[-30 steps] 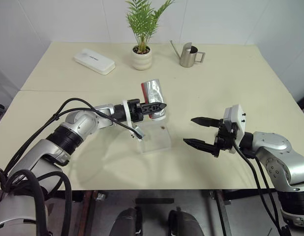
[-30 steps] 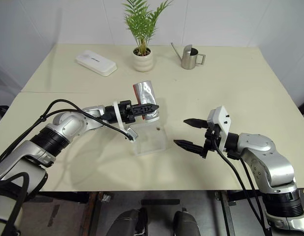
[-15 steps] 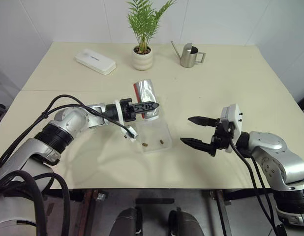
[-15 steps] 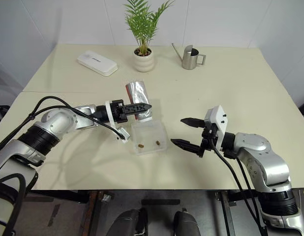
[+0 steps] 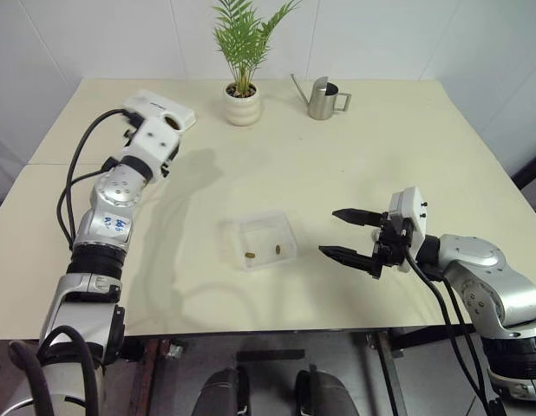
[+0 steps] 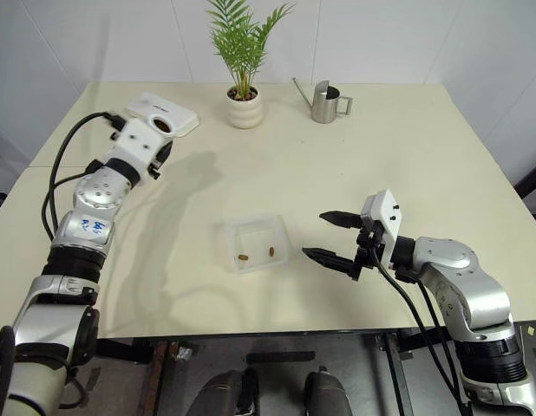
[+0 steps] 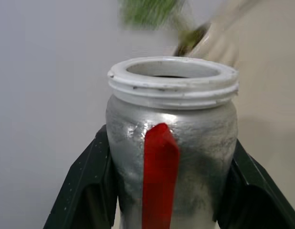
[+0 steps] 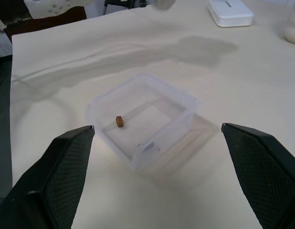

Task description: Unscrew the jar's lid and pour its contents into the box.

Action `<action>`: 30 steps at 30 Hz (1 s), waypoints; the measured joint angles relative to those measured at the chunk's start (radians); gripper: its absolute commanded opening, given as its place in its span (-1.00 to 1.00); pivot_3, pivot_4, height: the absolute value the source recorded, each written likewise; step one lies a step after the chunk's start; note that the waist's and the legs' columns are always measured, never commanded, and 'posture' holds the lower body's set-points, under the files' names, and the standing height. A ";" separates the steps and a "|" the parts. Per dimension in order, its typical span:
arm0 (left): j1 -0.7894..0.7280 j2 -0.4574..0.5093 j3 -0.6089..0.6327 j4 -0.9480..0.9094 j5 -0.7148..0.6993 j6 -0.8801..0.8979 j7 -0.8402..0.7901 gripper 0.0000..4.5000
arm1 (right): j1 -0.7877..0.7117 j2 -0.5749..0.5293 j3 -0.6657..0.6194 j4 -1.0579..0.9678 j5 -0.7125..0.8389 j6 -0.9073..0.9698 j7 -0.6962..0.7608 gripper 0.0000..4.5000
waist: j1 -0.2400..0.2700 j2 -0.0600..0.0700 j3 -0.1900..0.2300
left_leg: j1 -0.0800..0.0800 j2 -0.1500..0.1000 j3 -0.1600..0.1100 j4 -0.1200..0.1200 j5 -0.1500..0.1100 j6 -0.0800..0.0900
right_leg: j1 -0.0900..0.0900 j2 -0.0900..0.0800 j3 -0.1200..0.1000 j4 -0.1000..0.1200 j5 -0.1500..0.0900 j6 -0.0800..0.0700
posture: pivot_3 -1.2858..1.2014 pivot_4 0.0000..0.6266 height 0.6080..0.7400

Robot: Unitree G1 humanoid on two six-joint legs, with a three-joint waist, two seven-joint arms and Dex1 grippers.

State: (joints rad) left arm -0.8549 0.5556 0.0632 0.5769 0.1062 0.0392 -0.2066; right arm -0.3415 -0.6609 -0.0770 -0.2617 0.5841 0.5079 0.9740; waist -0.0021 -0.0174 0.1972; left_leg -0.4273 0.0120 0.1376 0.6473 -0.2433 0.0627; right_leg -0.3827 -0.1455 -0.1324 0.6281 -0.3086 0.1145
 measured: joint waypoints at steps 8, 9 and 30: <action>0.171 -0.084 0.223 -0.198 -0.250 0.262 -0.003 -0.08 | -0.009 -0.032 0.002 0.033 -0.005 -0.001 0.065 1.00 | 0.002 -0.002 -0.001 | 0.004 0.000 -0.003 0.001 0.000 0.000 | 0.006 -0.002 0.000 -0.001 0.001 0.001 | 0.03 -0.52 1.00; 0.180 -0.084 0.240 -0.211 -0.263 0.268 0.003 -0.08 | -0.010 -0.032 0.002 0.033 -0.006 -0.001 0.066 1.00 | 0.001 -0.002 -0.001 | 0.005 0.000 -0.003 0.001 -0.001 0.000 | 0.006 -0.002 0.000 -0.001 0.001 0.001 | 0.03 -0.52 1.00; 0.441 -0.102 0.332 -0.304 -0.393 0.028 -0.120 0.99 | -0.049 -0.022 0.031 0.035 -0.014 -0.027 0.076 1.00 | 0.001 -0.003 -0.002 | 0.005 0.000 -0.003 -0.001 -0.005 -0.006 | 0.006 -0.003 0.001 -0.004 0.001 0.000 | 0.03 -0.52 1.00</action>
State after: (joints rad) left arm -0.4140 0.4537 0.3956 0.2730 -0.2865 0.0669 -0.3270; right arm -0.3901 -0.6830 -0.0460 -0.2269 0.5702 0.4805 1.0504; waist -0.0006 -0.0202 0.1957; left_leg -0.4222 0.0120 0.1343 0.6458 -0.2485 0.0568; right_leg -0.3764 -0.1487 -0.1316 0.6246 -0.3072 0.1146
